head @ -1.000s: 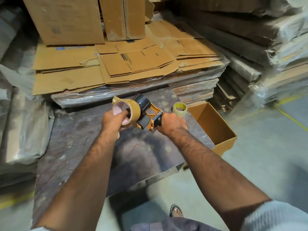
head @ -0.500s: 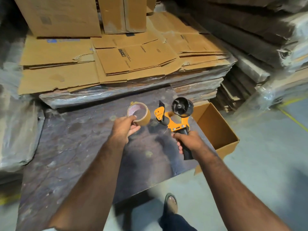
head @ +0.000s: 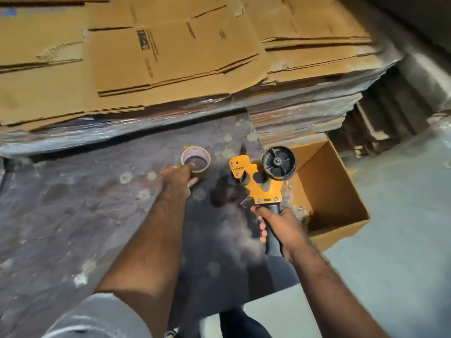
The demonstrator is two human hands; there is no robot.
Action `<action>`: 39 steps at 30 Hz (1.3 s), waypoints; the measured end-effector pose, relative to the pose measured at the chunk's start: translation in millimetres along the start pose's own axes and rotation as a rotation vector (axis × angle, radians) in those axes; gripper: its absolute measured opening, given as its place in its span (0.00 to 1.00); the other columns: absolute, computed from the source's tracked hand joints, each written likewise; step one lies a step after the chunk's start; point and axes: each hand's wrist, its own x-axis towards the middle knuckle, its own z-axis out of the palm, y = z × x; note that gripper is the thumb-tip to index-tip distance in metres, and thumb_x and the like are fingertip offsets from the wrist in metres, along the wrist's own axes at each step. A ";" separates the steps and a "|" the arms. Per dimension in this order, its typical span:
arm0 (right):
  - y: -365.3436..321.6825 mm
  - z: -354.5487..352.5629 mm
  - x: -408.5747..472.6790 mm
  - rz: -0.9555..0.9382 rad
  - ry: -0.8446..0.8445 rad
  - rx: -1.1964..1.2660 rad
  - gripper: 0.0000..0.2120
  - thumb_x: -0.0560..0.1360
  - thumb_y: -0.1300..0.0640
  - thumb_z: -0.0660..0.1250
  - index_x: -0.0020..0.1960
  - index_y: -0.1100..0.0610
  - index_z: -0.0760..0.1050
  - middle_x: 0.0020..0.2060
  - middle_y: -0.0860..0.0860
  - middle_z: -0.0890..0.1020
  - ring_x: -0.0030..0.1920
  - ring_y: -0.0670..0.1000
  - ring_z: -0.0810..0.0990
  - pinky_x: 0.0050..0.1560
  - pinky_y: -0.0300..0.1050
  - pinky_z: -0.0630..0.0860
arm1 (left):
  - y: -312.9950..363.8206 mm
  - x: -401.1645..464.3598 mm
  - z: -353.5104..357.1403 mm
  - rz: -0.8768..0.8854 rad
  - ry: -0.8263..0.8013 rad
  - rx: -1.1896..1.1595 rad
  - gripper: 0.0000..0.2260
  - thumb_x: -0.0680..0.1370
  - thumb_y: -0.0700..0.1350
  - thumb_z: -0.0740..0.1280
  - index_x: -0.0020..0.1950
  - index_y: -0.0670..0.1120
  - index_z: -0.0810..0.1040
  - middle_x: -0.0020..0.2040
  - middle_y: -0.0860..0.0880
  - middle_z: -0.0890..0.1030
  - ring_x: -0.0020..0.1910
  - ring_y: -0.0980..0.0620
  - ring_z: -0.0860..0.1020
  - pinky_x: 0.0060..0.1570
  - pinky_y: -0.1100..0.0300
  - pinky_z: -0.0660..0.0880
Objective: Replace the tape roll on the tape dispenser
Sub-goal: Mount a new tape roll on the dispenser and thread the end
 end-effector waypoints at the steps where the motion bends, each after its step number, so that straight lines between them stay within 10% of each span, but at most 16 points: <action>1: -3.0 -4.0 8.5 -0.001 0.006 -0.012 0.13 0.75 0.60 0.74 0.35 0.60 0.75 0.24 0.54 0.73 0.21 0.50 0.68 0.24 0.42 0.69 | -2.3 6.4 8.8 -0.007 0.019 -0.019 0.13 0.75 0.31 0.72 0.57 0.37 0.74 0.56 0.40 0.76 0.46 0.47 0.79 0.41 0.53 0.83; 11: -22.7 -23.0 46.0 0.019 -0.030 -0.007 0.13 0.76 0.60 0.73 0.36 0.61 0.74 0.23 0.54 0.72 0.20 0.50 0.68 0.24 0.41 0.69 | -14.2 29.2 45.8 0.059 0.067 -0.125 0.12 0.75 0.31 0.71 0.44 0.46 0.72 0.45 0.45 0.80 0.49 0.49 0.81 0.43 0.59 0.83; 16: -32.4 -37.9 43.2 0.002 0.000 0.068 0.13 0.75 0.59 0.74 0.35 0.60 0.75 0.24 0.53 0.73 0.22 0.51 0.68 0.24 0.42 0.70 | -49.0 6.7 32.3 0.429 0.078 0.488 0.09 0.70 0.43 0.75 0.44 0.51 0.76 0.42 0.46 0.82 0.37 0.49 0.78 0.46 0.53 0.79; 21: -38.3 -62.0 28.8 0.030 0.044 0.200 0.14 0.74 0.60 0.75 0.32 0.58 0.76 0.24 0.53 0.72 0.22 0.51 0.67 0.27 0.42 0.68 | -84.4 -49.8 47.8 0.837 -0.290 0.884 0.19 0.71 0.35 0.72 0.61 0.44 0.80 0.53 0.43 0.79 0.49 0.45 0.80 0.52 0.53 0.79; 26: -28.8 -83.4 14.2 0.033 0.077 0.238 0.13 0.74 0.60 0.75 0.33 0.59 0.75 0.24 0.53 0.72 0.22 0.51 0.68 0.28 0.43 0.68 | -94.1 -63.5 64.5 0.781 -0.513 1.326 0.30 0.72 0.40 0.71 0.74 0.56 0.72 0.60 0.44 0.69 0.59 0.42 0.74 0.61 0.47 0.76; 39: 6.5 -65.3 -11.1 0.101 0.051 0.152 0.11 0.73 0.58 0.75 0.35 0.58 0.77 0.26 0.53 0.75 0.23 0.51 0.70 0.28 0.43 0.71 | -72.4 -62.6 -31.8 0.640 -0.265 1.374 0.25 0.65 0.62 0.80 0.58 0.56 0.77 0.61 0.52 0.76 0.61 0.47 0.76 0.56 0.48 0.77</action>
